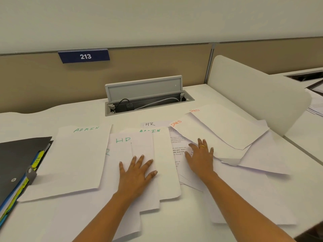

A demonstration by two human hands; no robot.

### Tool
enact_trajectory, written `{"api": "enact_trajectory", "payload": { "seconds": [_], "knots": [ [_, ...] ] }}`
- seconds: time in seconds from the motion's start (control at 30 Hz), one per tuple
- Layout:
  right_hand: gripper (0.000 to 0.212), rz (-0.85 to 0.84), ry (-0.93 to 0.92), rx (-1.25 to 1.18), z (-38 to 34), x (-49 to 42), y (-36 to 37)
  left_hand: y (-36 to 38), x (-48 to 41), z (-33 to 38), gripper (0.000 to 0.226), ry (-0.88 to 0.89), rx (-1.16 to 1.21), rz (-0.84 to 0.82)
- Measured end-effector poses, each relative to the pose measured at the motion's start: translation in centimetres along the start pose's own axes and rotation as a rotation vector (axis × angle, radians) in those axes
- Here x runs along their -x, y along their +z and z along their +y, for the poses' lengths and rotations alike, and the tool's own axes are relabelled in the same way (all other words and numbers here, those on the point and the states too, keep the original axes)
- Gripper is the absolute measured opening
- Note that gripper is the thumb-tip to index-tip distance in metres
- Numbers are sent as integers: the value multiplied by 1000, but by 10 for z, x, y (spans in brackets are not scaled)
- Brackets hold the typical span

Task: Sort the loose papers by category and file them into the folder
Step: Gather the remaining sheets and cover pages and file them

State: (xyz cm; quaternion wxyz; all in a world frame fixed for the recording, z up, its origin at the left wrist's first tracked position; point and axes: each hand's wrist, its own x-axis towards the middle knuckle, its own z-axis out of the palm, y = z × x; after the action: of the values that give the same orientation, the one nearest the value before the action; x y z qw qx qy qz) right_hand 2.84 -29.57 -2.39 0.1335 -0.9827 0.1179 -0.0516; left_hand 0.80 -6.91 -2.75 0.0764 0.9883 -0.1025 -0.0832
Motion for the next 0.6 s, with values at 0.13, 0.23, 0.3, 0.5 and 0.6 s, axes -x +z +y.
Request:
{"api": "enact_trajectory", "payload": {
  "seconds": [0.13,0.23,0.3,0.5,0.6],
  "knots": [
    [50,-109,-15,68,23,-10,-2,-1,3,-16,119,-86,3,48],
    [50,-109,10,105,34,-15,-7,-4,4,-20,68,-132,51,74],
    [49,-79,23,123,34,-17,-9,-6,3,-15,54,-141,69,93],
    [33,298,-306,-139,4,2,0,-3,-8,13,121,15,98,136],
    [34,105,-347,-144,-18,9,5,-4,-13,33,119,211,53,78]
  ]
}}
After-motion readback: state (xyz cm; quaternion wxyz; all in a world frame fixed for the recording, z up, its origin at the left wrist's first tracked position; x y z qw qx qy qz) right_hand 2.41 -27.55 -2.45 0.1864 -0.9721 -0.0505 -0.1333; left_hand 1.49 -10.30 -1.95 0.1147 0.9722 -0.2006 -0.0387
